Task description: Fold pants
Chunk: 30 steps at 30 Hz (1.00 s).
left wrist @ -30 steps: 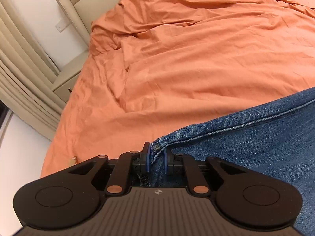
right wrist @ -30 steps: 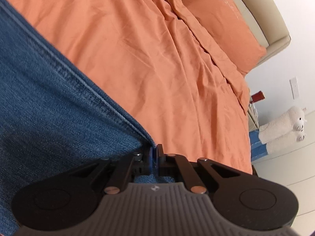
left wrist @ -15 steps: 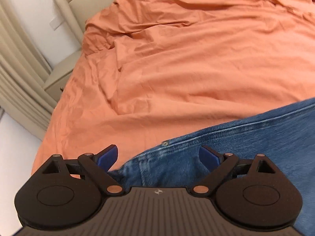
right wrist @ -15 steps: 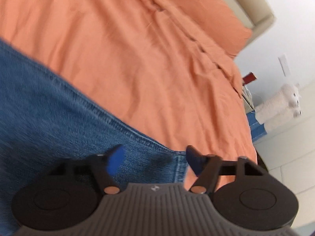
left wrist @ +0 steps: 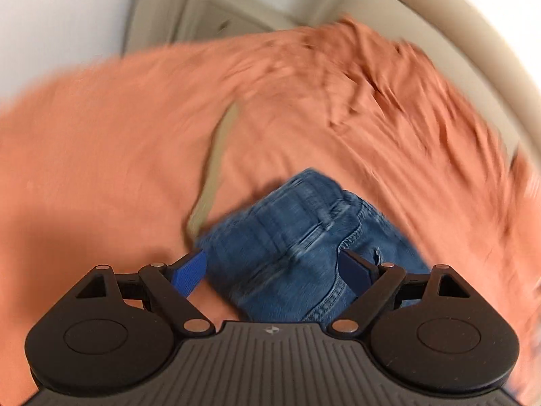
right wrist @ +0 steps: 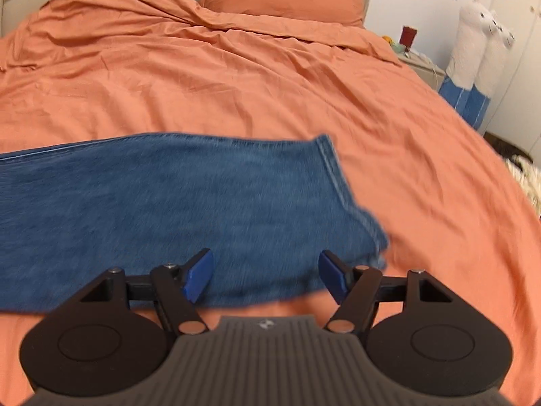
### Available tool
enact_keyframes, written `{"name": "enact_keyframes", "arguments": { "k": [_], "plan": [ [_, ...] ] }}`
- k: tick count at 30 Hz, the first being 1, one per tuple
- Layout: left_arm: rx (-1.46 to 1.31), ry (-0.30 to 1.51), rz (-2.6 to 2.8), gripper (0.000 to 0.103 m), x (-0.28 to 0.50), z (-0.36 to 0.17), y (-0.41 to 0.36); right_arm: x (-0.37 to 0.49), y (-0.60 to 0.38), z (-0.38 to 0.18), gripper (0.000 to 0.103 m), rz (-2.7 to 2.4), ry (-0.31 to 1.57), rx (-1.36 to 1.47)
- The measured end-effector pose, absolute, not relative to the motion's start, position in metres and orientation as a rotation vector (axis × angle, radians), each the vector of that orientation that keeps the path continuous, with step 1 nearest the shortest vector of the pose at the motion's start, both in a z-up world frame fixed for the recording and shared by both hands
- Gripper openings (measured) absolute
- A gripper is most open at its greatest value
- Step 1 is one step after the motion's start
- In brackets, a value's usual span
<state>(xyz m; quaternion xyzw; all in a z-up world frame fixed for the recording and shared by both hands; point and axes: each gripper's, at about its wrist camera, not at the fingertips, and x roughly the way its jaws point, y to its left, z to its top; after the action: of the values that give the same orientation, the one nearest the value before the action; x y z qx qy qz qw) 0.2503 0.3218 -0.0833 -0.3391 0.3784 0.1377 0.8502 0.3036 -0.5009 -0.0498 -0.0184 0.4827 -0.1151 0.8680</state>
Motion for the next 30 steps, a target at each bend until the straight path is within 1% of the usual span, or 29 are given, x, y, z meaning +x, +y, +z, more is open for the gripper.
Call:
{"name": "enact_keyframes", "arguments": {
  "k": [4, 6, 9, 10, 11, 13, 14, 15, 16, 18, 20, 22, 24, 27, 30],
  "plan": [
    [-0.949, 0.748, 0.296, 0.102, 0.239, -0.124, 0.330, 0.289, -0.493, -0.052, 0.066, -0.253, 1.022, 0.065],
    [-1.087, 0.721, 0.280, 0.102, 0.238, -0.142, 0.332, 0.285, -0.482, -0.050, 0.066, -0.252, 1.025, 0.058],
    [-1.190, 0.678, 0.278, 0.096, 0.243, -0.159, 0.333, 0.281, -0.464, -0.043, 0.066, -0.237, 1.039, -0.003],
    [-1.201, 0.673, 0.288, 0.089, 0.245, -0.162, 0.333, 0.279, -0.459, -0.040, 0.066, -0.235, 1.044, -0.024],
    [-1.205, 0.672, 0.287, 0.084, 0.249, -0.164, 0.334, 0.277, -0.455, -0.036, 0.066, -0.234, 1.049, -0.041],
    [-1.181, 0.688, 0.305, 0.062, 0.254, -0.162, 0.336, 0.274, -0.449, -0.028, 0.067, -0.240, 1.060, -0.067],
    [-1.144, 0.701, 0.326, 0.053, 0.255, -0.157, 0.335, 0.273, -0.447, -0.025, 0.067, -0.249, 1.062, -0.080],
    [-1.082, 0.717, 0.362, 0.039, 0.257, -0.149, 0.333, 0.271, -0.447, -0.021, 0.067, -0.254, 1.062, -0.091],
    [-1.014, 0.723, 0.380, 0.033, 0.258, -0.137, 0.329, 0.270, -0.447, -0.018, 0.067, -0.262, 1.063, -0.099],
    [-0.875, 0.709, 0.386, 0.030, 0.258, -0.112, 0.317, 0.268, -0.447, -0.016, 0.067, -0.286, 1.072, -0.106],
    [-0.767, 0.700, 0.394, 0.028, 0.257, -0.092, 0.304, 0.266, -0.449, -0.015, 0.067, -0.308, 1.081, -0.109],
    [-0.690, 0.720, 0.411, 0.028, 0.261, -0.087, 0.298, 0.264, -0.451, -0.015, 0.067, -0.328, 1.091, -0.114],
    [-0.645, 0.766, 0.442, 0.028, 0.270, -0.100, 0.299, 0.261, -0.455, -0.015, 0.067, -0.344, 1.097, -0.118],
    [-0.624, 0.858, 0.482, 0.028, 0.285, -0.135, 0.305, 0.259, -0.461, -0.012, 0.067, -0.357, 1.099, -0.107],
    [-0.550, 0.887, 0.485, 0.030, 0.295, -0.138, 0.299, 0.257, -0.469, -0.009, 0.067, -0.367, 1.096, -0.093]
  ]
}}
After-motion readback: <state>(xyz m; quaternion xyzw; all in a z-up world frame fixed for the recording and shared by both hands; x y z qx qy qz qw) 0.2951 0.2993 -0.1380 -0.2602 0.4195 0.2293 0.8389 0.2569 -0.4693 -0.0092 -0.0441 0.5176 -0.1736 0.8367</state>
